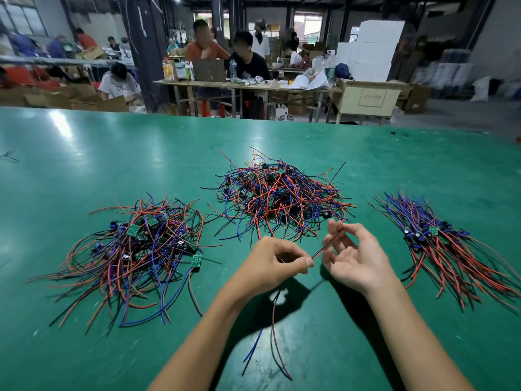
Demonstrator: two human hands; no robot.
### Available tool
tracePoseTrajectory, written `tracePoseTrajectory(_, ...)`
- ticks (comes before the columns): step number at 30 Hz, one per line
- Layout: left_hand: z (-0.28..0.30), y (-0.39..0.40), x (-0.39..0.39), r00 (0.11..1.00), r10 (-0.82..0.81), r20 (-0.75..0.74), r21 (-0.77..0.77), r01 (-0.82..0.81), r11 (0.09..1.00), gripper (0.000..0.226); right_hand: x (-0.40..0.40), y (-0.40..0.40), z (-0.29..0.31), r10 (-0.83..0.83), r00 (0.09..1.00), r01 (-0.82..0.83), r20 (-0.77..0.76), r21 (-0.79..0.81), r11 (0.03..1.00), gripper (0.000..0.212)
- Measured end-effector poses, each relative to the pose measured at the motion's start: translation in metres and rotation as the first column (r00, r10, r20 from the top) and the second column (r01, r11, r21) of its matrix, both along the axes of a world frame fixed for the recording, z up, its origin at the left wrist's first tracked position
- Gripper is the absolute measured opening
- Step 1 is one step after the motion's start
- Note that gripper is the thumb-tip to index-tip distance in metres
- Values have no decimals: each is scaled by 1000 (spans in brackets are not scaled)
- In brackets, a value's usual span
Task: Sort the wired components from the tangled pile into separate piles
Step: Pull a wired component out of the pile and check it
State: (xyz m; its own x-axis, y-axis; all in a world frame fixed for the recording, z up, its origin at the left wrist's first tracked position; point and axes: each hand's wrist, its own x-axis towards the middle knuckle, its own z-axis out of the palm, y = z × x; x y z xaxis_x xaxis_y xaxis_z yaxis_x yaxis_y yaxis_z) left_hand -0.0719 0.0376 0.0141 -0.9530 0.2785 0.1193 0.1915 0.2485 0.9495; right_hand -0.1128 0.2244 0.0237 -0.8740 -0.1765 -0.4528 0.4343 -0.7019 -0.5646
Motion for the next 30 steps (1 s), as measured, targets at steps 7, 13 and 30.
tracePoseTrajectory(7, 7, -4, 4, 992, -50, 116, 100, 38, 994, 7, 4, -4, 4, 21, 989, -3, -149, 119, 993, 17)
tracePoseTrajectory(13, 15, -8, -3, 931, 185, 315, 407, -309, 860, 14, 7, -12, -4, 227, 809, 350, -542, 755, 554, 19)
tracePoseTrajectory(30, 12, -11, -5, 844, 290, 451, 490, -506, 710, 19, 29, -55, -29, 504, 520, 574, -689, 719, 392, 54)
